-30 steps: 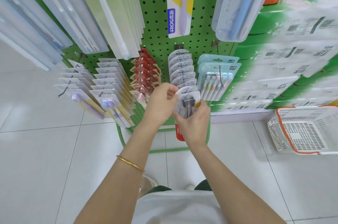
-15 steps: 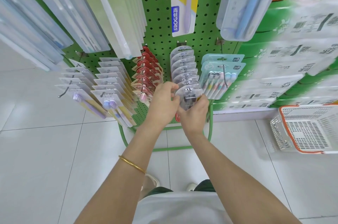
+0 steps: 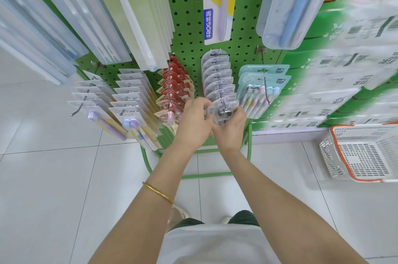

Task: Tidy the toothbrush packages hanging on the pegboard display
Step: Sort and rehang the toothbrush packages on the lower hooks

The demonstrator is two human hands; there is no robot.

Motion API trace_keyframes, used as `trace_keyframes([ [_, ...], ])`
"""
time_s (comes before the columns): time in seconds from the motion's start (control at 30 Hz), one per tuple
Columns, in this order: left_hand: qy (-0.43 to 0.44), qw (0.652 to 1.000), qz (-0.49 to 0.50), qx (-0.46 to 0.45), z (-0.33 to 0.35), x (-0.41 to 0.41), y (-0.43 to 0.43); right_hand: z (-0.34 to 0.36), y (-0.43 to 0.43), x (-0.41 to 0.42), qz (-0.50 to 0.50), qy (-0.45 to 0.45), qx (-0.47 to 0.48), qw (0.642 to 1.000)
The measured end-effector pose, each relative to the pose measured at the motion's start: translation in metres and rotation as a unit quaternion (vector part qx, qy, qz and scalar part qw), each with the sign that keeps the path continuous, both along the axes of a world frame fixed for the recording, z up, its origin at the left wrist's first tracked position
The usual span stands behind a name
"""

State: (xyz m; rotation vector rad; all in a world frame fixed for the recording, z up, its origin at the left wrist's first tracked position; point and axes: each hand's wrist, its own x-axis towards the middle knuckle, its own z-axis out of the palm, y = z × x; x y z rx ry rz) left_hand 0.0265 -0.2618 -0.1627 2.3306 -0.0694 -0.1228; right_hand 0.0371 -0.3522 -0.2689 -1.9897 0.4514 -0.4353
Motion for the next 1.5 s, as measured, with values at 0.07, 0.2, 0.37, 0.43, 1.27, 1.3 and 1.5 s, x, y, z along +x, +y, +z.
trace_keyframes([
  [0.07, 0.003, 1.000, 0.000, -0.004, 0.001, -0.001, -0.001, 0.001, 0.000, -0.001, 0.002, 0.004, -0.003, 1.000],
  [0.2, 0.003, 1.000, 0.000, -0.008, 0.003, -0.006, -0.002, 0.005, -0.001, -0.006, 0.006, 0.013, -0.011, 1.000],
  [0.37, -0.006, 1.000, 0.026, -0.006, 0.003, -0.018, -0.001, 0.008, -0.005, -0.015, 0.018, 0.043, -0.023, 0.999],
  [0.43, -0.011, 0.999, 0.038, -0.010, 0.001, -0.024, 0.002, 0.007, -0.004, -0.023, 0.014, 0.056, -0.030, 0.998],
  [1.27, -0.007, 0.996, 0.024, -0.088, -0.008, -0.020, 0.131, 0.078, 0.083, 0.002, 0.128, 0.035, -0.083, 0.988],
  [1.3, -0.007, 0.996, 0.019, -0.091, -0.007, -0.019, 0.133, 0.078, 0.084, 0.002, 0.131, 0.041, -0.082, 0.987],
  [1.5, -0.009, 0.997, -0.006, -0.081, -0.005, -0.018, 0.141, 0.075, 0.088, -0.002, 0.142, 0.058, -0.087, 0.984],
])
